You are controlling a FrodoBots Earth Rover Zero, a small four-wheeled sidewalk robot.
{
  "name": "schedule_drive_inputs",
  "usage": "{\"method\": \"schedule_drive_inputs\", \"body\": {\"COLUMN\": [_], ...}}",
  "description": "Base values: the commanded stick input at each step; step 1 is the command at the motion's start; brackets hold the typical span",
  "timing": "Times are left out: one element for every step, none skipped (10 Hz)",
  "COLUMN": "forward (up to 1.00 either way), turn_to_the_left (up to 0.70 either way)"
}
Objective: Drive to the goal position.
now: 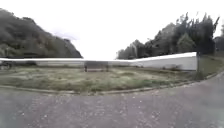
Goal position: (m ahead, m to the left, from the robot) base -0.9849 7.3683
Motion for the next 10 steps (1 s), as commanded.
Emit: {"method": "schedule_drive_inputs", "body": {"forward": [0.70,0.70,0.70,0.70,0.70,0.00,0.00,0.00,0.00,0.00], "turn_to_the_left": [0.27,0.27,0.27,0.27,0.27,0.45,0.45,0.45,0.45,0.45]}}
